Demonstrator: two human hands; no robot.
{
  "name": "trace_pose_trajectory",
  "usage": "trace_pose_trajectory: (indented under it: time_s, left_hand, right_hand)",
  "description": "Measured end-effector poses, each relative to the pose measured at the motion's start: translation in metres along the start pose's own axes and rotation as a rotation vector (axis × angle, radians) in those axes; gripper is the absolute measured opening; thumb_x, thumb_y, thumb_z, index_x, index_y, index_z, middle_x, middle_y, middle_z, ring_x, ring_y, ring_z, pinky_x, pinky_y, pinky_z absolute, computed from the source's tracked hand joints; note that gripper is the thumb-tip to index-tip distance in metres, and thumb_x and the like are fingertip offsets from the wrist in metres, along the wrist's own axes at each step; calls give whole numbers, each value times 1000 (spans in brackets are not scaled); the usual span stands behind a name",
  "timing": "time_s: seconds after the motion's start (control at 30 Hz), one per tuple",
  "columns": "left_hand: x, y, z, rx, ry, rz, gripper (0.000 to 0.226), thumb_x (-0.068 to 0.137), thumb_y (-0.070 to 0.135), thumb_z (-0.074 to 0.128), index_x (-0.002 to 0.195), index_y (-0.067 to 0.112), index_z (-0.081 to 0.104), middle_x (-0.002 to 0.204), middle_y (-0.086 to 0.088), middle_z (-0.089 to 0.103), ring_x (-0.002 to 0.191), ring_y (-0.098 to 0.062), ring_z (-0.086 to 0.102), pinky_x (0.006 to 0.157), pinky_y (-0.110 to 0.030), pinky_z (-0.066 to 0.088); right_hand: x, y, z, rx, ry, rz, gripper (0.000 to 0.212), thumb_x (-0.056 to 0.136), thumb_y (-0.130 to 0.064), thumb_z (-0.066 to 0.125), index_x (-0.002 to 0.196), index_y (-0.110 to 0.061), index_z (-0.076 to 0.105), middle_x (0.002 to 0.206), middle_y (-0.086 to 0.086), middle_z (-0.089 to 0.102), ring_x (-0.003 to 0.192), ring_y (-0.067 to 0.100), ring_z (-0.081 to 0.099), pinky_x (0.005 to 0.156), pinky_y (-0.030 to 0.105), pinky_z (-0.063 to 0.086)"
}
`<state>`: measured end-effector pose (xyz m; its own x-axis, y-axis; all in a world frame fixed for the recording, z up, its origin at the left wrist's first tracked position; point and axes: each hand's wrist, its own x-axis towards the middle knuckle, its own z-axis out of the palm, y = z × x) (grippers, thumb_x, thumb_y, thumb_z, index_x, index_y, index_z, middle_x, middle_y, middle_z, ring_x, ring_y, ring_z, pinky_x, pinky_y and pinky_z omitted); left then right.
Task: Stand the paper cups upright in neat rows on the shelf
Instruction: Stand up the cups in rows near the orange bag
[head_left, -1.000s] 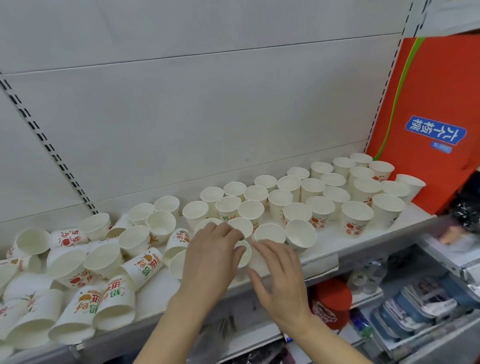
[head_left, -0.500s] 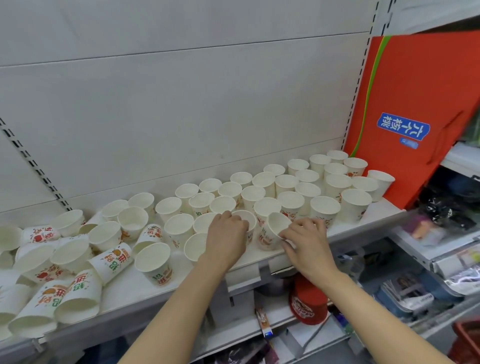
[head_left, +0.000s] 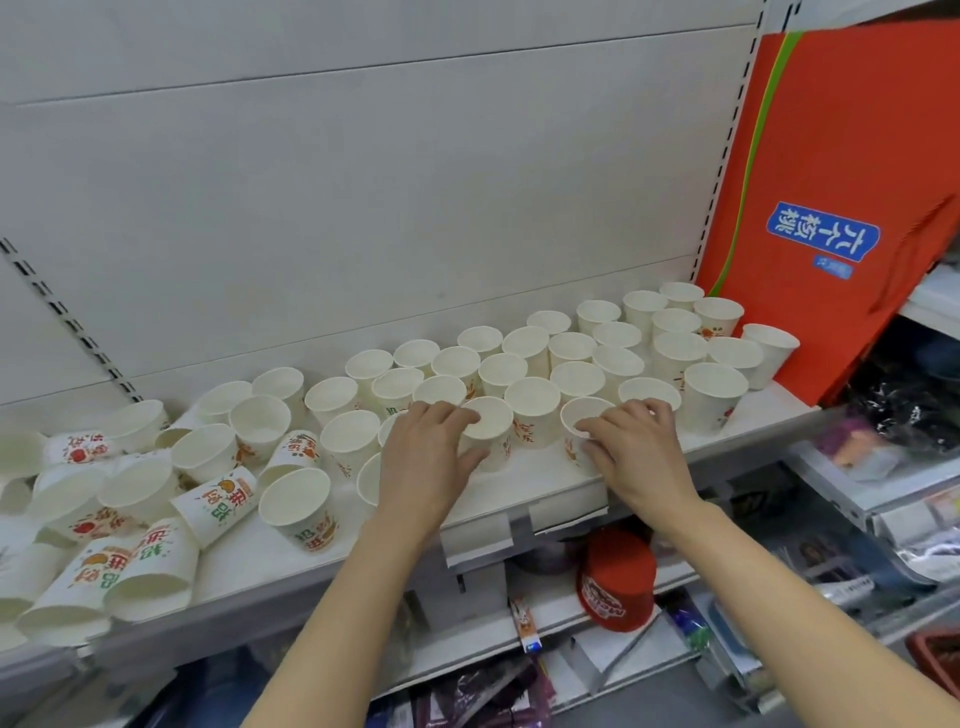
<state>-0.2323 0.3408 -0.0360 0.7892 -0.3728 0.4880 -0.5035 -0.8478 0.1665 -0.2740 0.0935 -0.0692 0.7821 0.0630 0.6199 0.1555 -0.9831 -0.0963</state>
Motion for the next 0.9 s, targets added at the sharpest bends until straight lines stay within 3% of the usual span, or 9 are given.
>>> trace_pose_trajectory:
  time_s: [0.1,0.2,0.33,0.43,0.57,0.67,0.9]
  left_hand:
    - [-30,-23,-24,37,89,-95,33,69,37,84,97,24,72,96,4,69,88,-24,57,73,-36,48]
    - [-57,-44,-41,94,52,-152,32,65,39,86,91,24,73,93,5,68,87,-24,54,73,-36,46]
    - [-70,-55,-45,124,-17,-138,35,61,38,88,90,25,73,93,7,67,87,-22,53,73,-36,46]
    - [-74,-60,-55,128,6,-172,36,63,38,86,94,27,72,98,9,66,90,-21,54,77,-35,46]
    - [-86,-82,-71,164,44,-283,32,65,33,85,93,27,72,100,8,68,93,-21,54,77,-34,45]
    - [-96,-107,-72,202,-18,-297,24,73,42,79,90,27,73,97,9,69,88,-21,54,75,-34,42]
    - [-86,-104,-54,72,-117,-198,18,86,45,64,88,29,71,97,15,68,96,-16,49,84,-29,32]
  right_hand:
    - [-1,-9,-2,93,167,-43,22,82,-29,62,98,-16,71,91,-3,67,90,25,55,84,35,34]
    - [5,-41,1,193,266,-149,18,83,-21,68,99,-15,71,94,-2,67,90,23,54,81,36,38]
    - [10,-94,18,350,154,-343,22,82,-21,67,102,-14,69,99,-2,66,90,23,52,77,35,43]
    - [18,-129,29,368,22,-469,31,77,-23,71,107,-16,66,108,-3,64,97,22,49,78,32,39]
    - [33,-149,35,325,-63,-571,14,78,-31,64,86,-20,68,88,-6,65,92,21,49,77,33,35]
    - [35,-149,35,306,-81,-561,19,81,-36,53,75,-23,66,74,-9,62,82,20,51,76,31,31]
    - [25,-132,26,330,-26,-443,16,81,-35,57,76,-24,67,71,-13,61,81,14,47,76,29,30]
